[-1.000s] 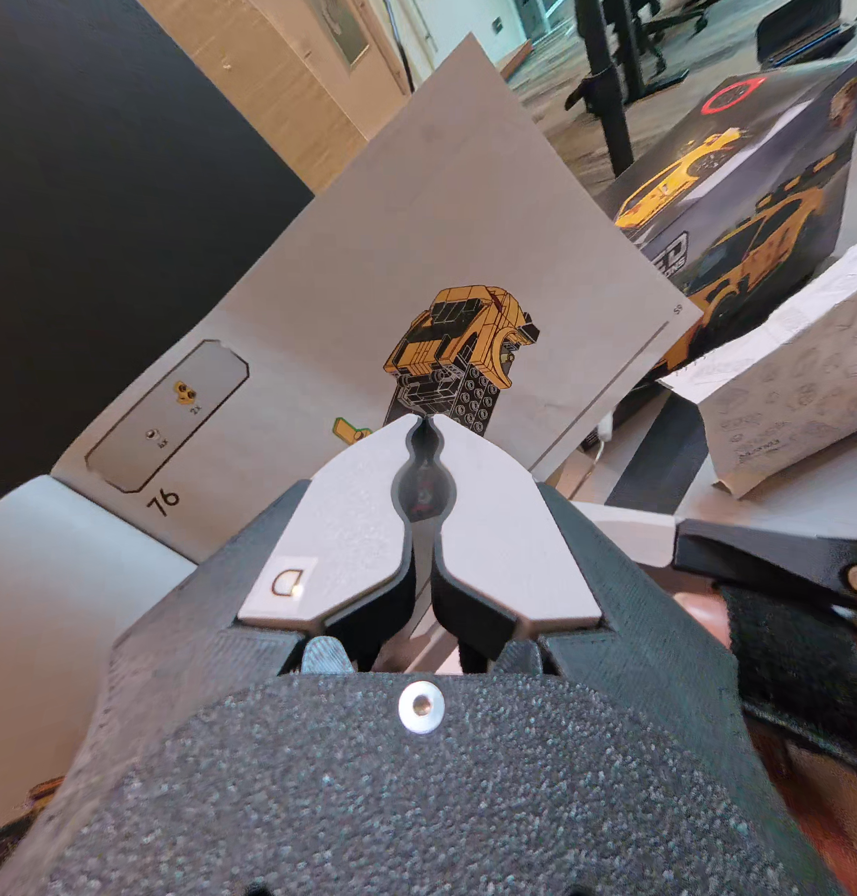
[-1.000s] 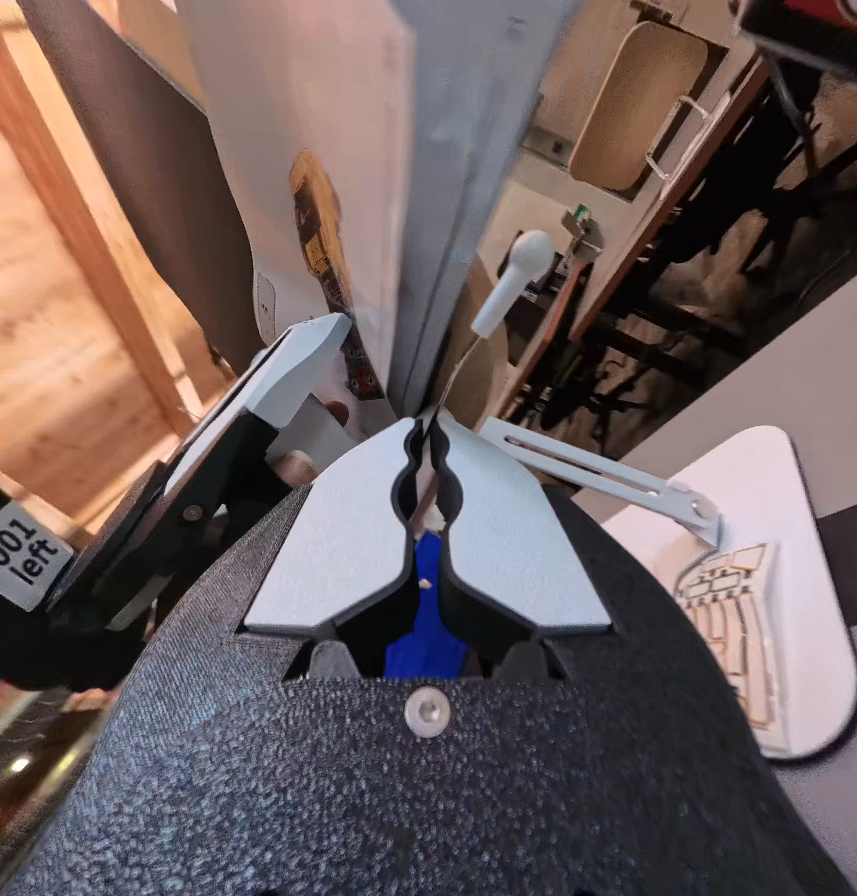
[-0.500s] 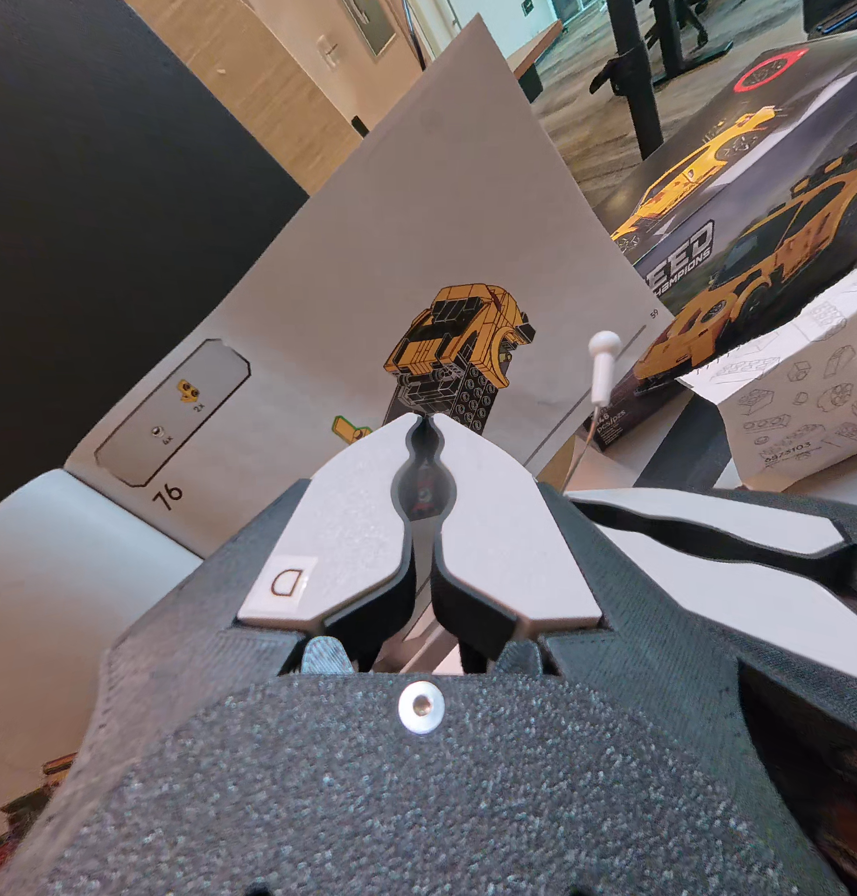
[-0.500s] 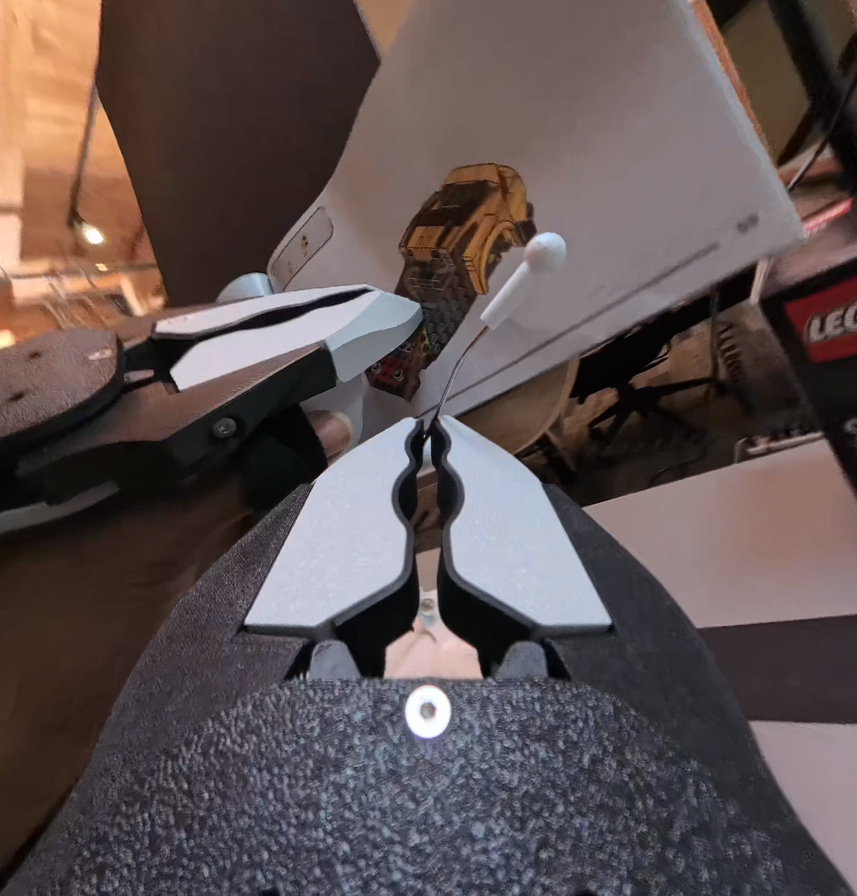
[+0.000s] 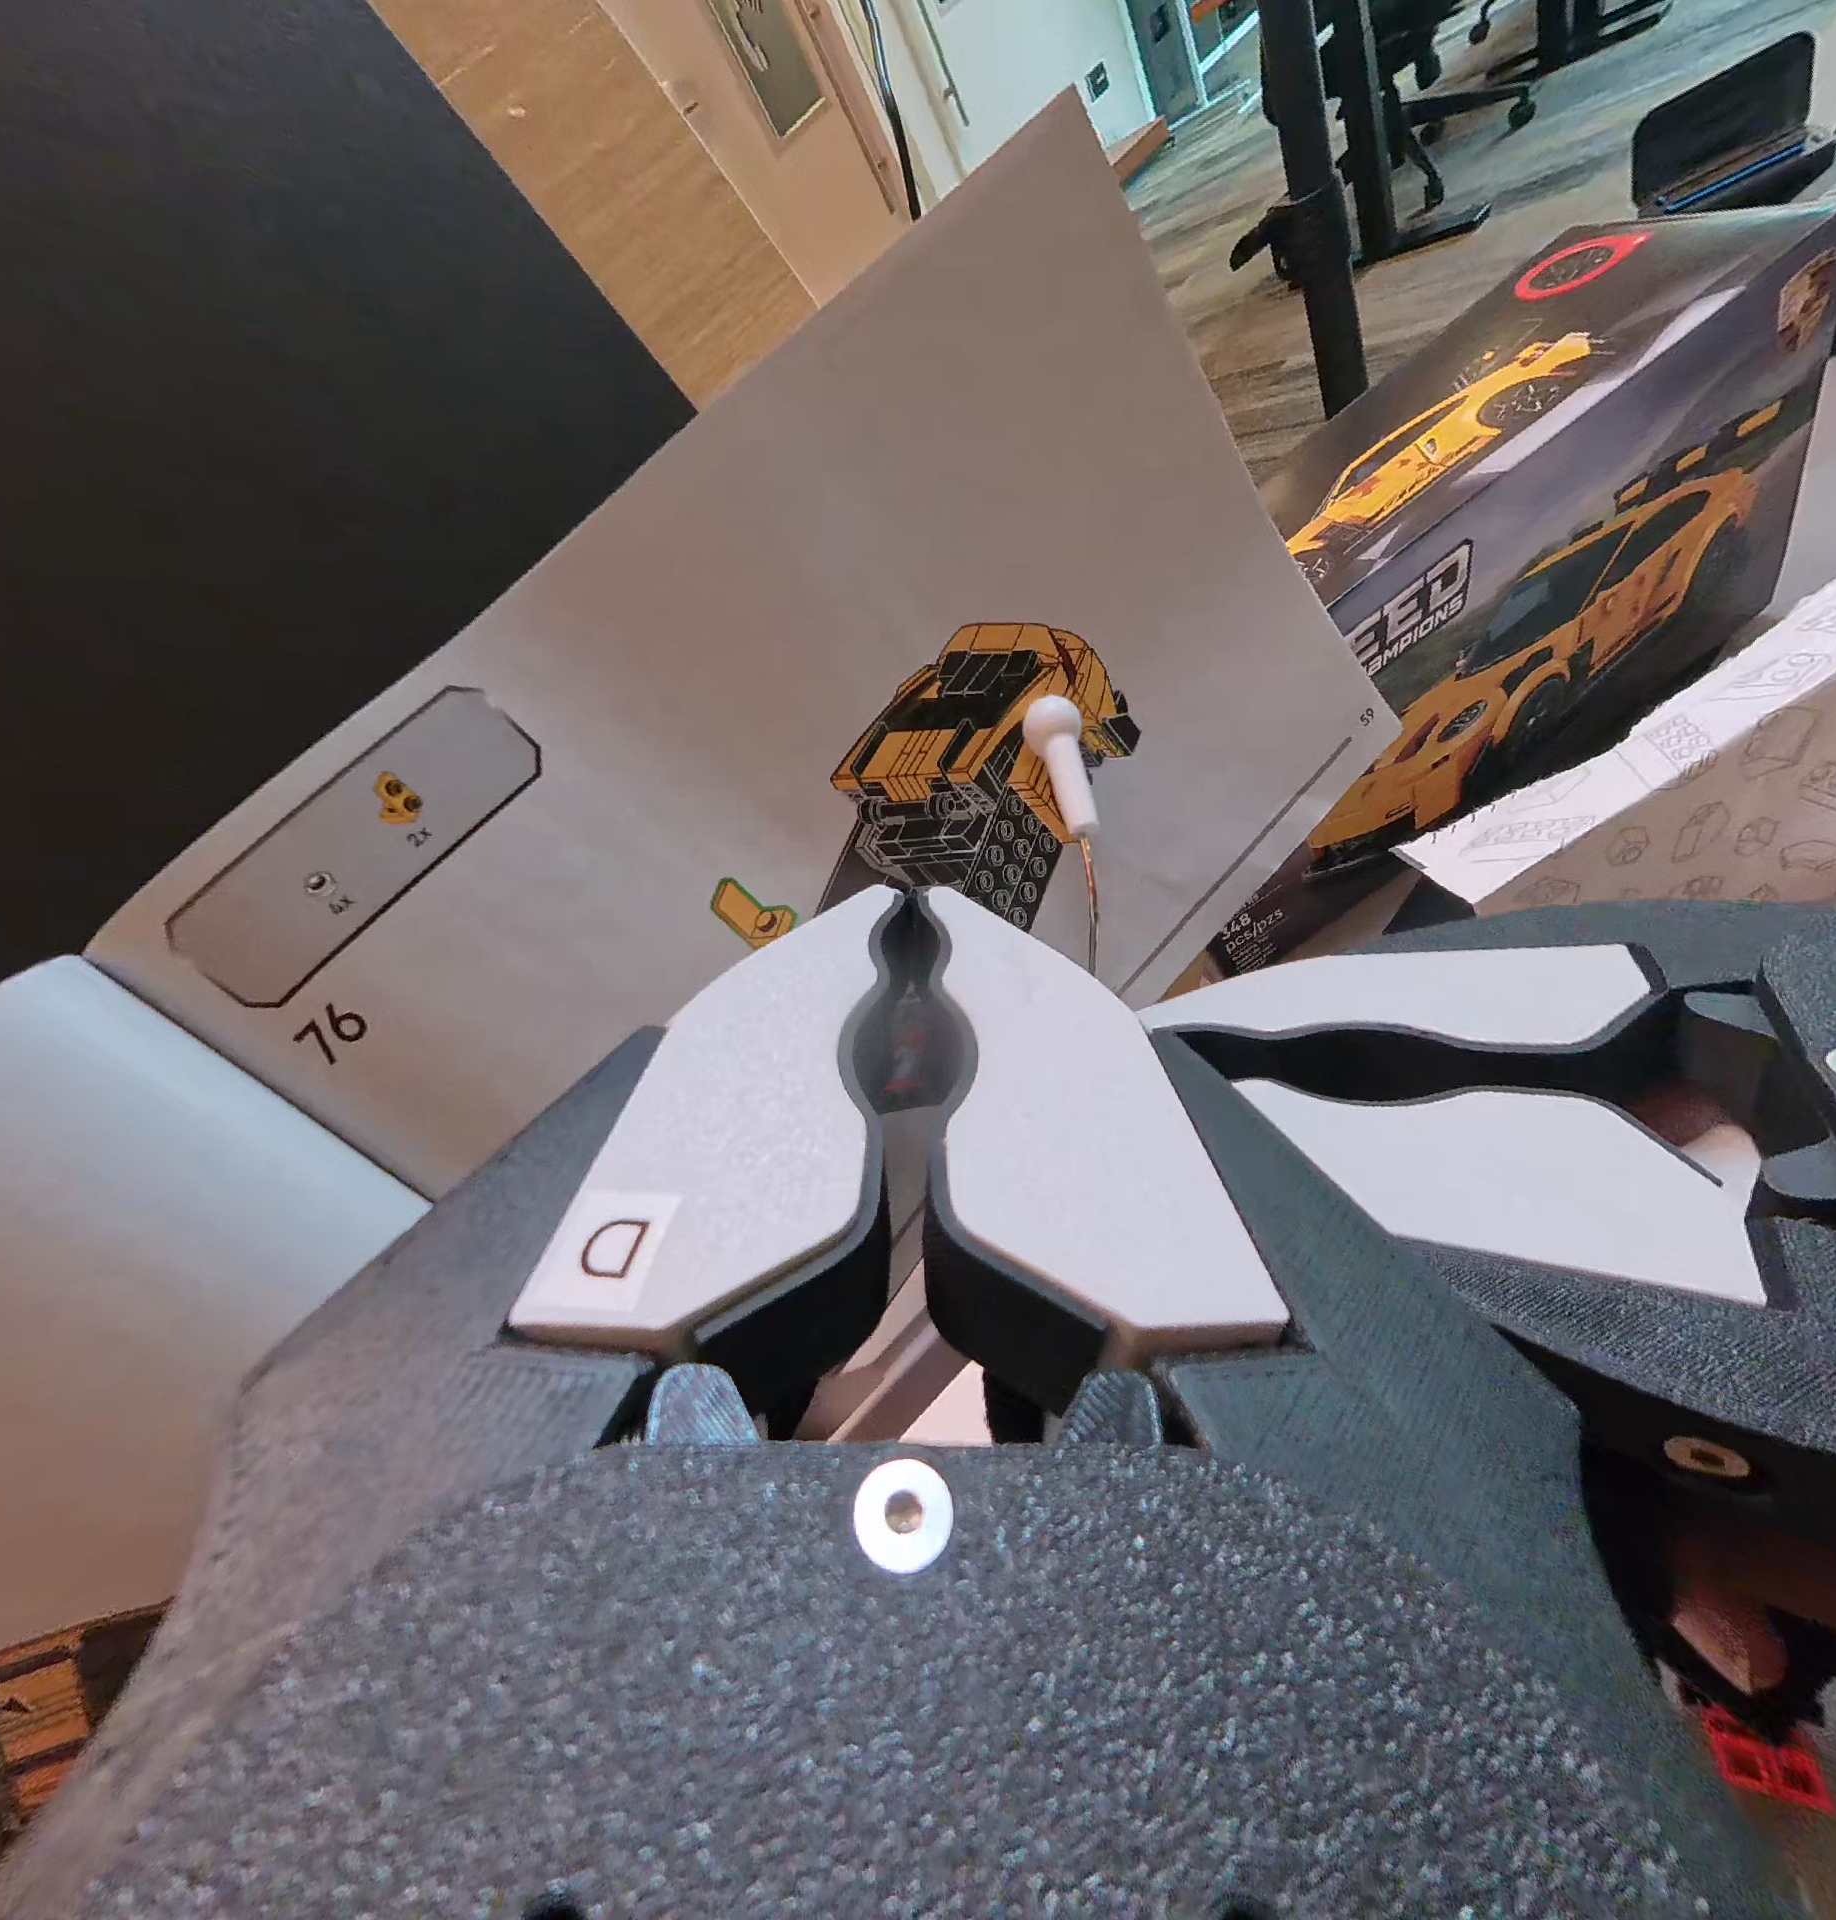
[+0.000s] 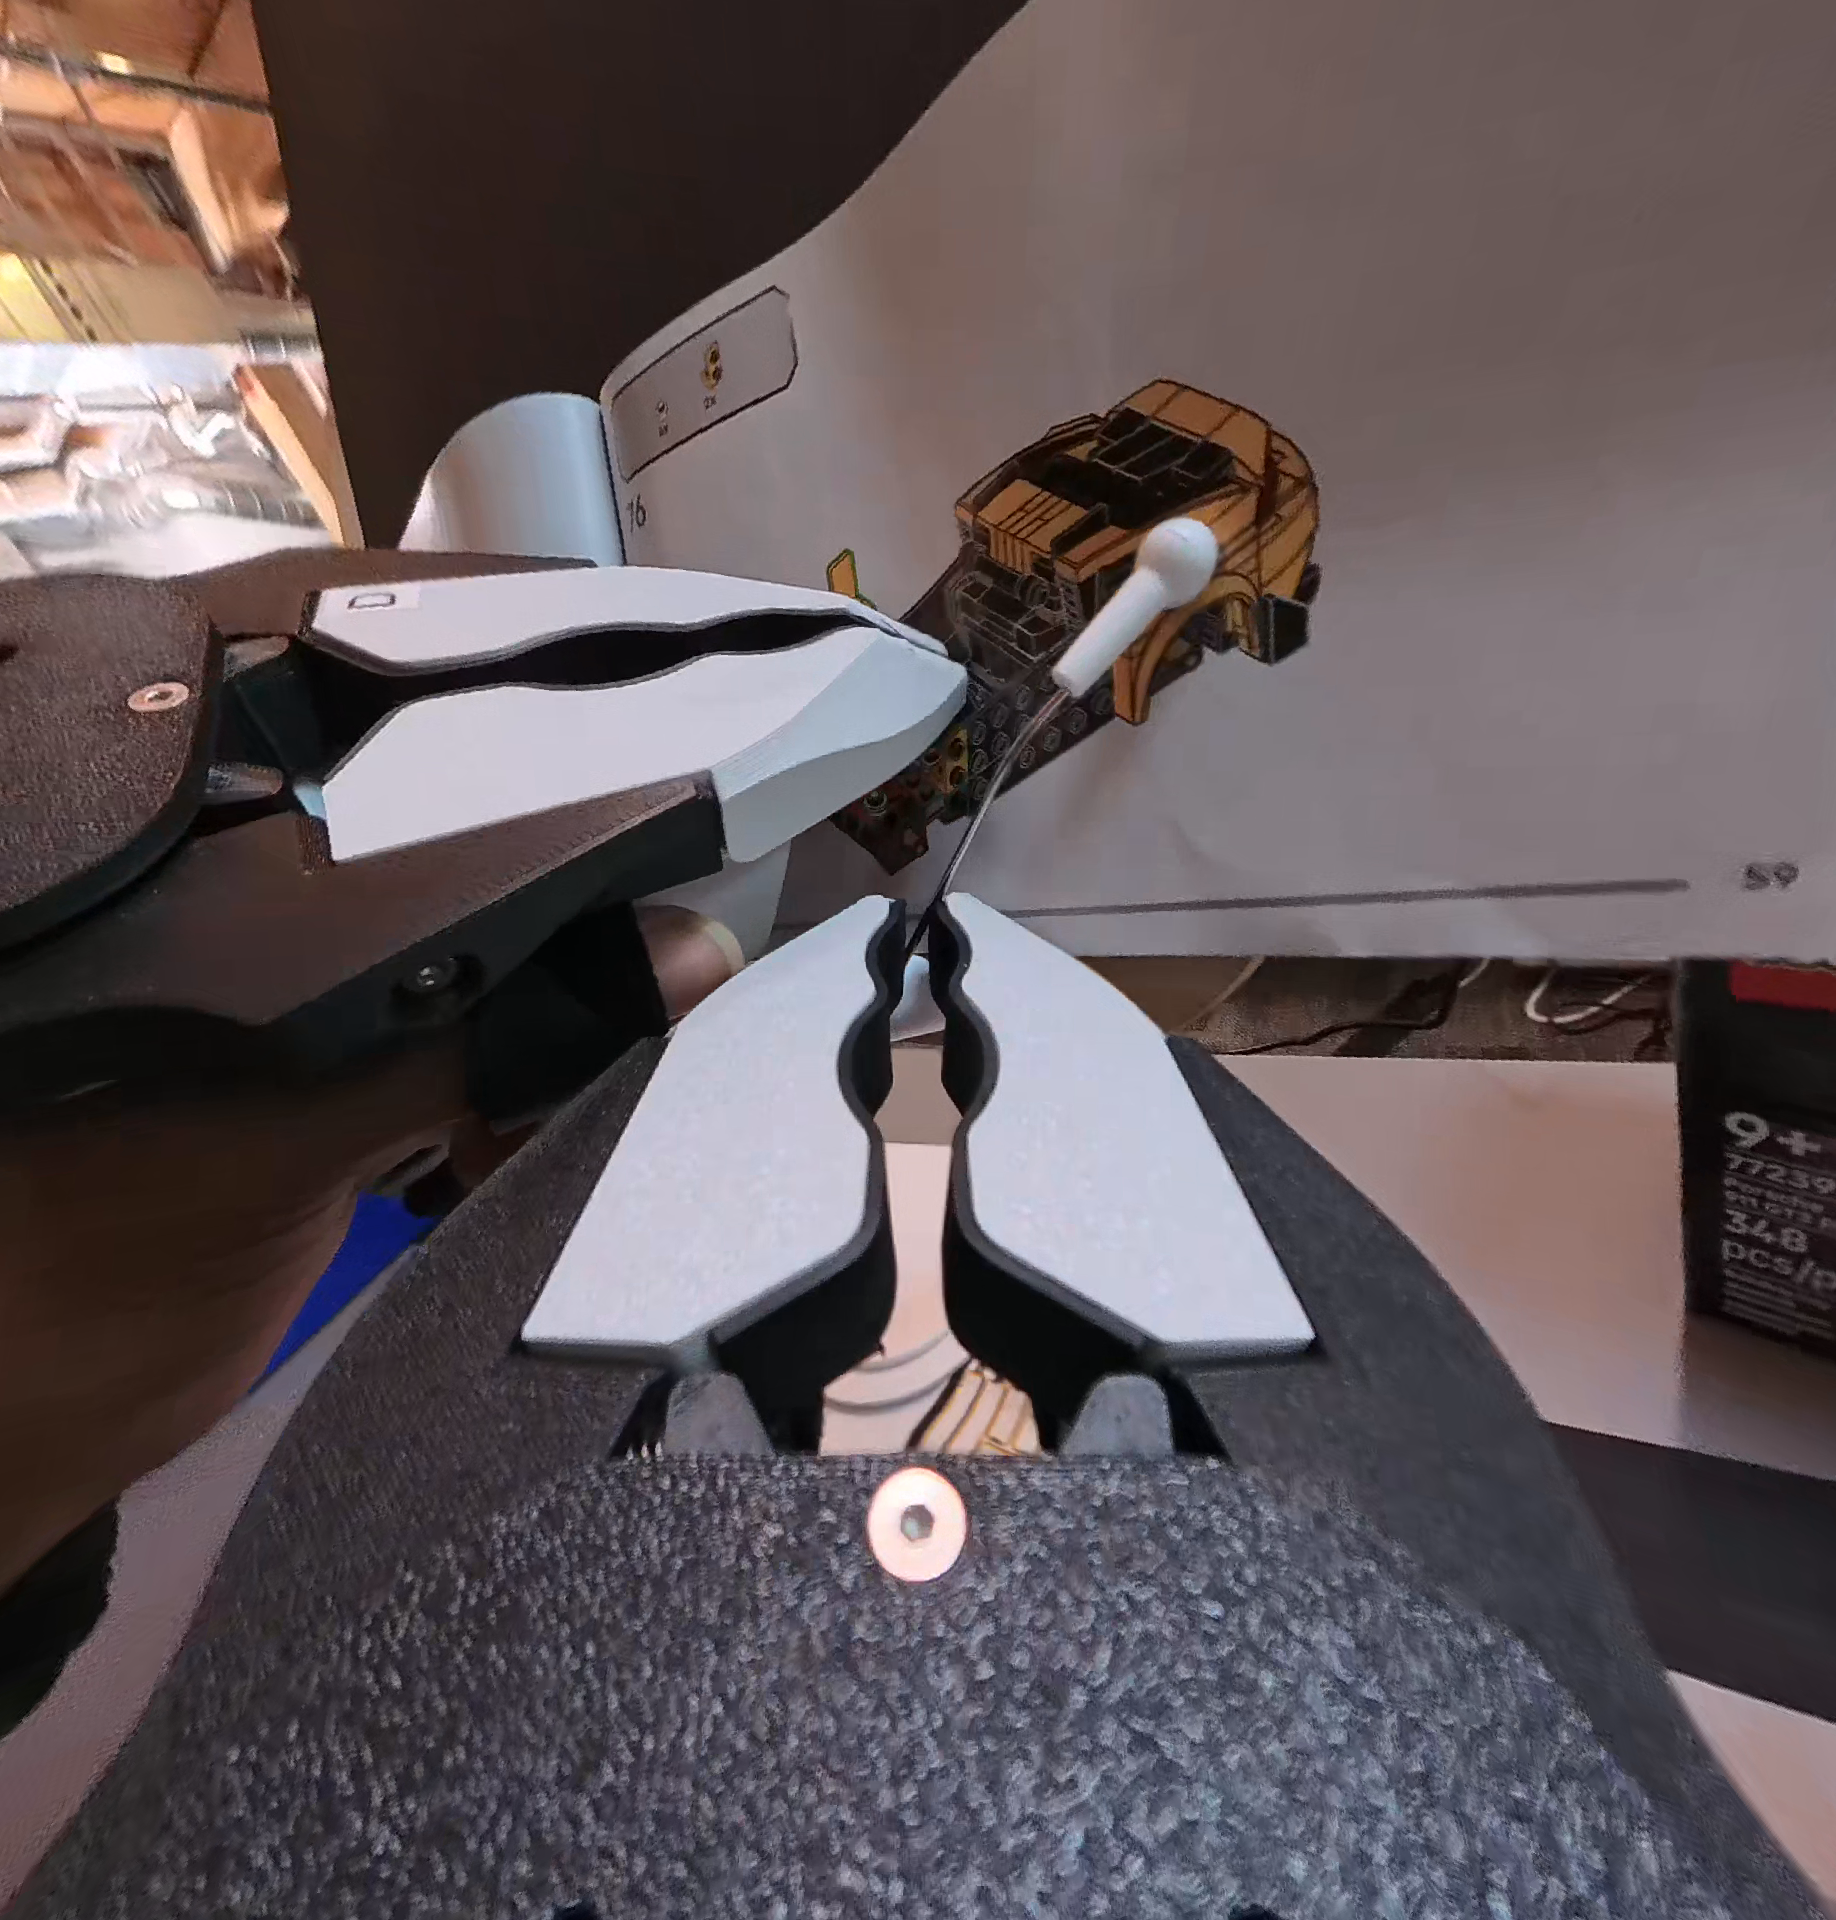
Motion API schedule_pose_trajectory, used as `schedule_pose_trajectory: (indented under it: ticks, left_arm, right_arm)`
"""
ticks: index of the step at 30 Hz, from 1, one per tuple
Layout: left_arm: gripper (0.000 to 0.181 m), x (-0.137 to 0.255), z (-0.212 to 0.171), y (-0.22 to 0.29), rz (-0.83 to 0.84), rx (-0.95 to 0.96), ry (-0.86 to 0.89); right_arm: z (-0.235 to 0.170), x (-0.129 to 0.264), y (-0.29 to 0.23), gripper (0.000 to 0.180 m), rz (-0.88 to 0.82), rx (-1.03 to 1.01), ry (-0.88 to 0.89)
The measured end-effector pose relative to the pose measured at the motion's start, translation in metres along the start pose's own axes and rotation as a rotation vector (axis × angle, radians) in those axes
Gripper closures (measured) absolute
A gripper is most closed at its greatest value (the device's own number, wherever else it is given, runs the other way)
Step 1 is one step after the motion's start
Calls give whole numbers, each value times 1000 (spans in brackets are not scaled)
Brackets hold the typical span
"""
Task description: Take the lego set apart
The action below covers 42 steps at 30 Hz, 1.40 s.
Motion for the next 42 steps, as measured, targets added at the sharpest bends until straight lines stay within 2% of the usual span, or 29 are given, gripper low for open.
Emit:
schedule_pose_trajectory:
  ticks: [6, 8, 11, 15, 20, 21, 23, 29, 36, 42]
  left_arm:
    - [181, 4, 1, 0, -29, 17, -2]
    - [181, 15, 3, -3, -23, 45, 46]
    - [181, 43, 2, -9, -27, 144, 135]
    - [181, 86, -16, -16, -37, 286, 219]
    - [181, 134, -62, -26, 0, 400, 223]
    - [175, 142, -71, -28, 5, 418, 213]
    - [174, 157, -86, -31, 3, 457, 197]
    - [176, 205, -104, -38, 28, 514, 217]
    - [178, 241, -124, -26, 82, 487, 206]
    - [179, 227, -147, -19, 124, 472, 183]
  right_arm:
    - [2, 0, 1, 176, 31, -25, -50]
    - [2, 2, 1, 175, 38, -29, -56]
    - [6, 12, 1, 155, -4, 18, -29]
    - [18, 39, -4, 146, -113, 126, 57]
    - [34, 77, -23, 133, -187, 352, 54]
    - [37, 85, -27, 134, -200, 391, 51]
    - [41, 98, -34, 141, -228, 450, 36]
    - [31, 118, -52, 178, -246, 445, -30]
    - [10, 110, -57, 180, -228, 422, -53]
    - [0, 102, -45, 179, -218, 407, -77]
Point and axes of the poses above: each gripper's, where its closed fingertips meet, x back along the fingers, z out of its top, y = z × x across the jaws, the point moved 7 cm from there along x, back along the fingers, and after that the axes turned 11 degrees about -y, right-handed, at the moved point
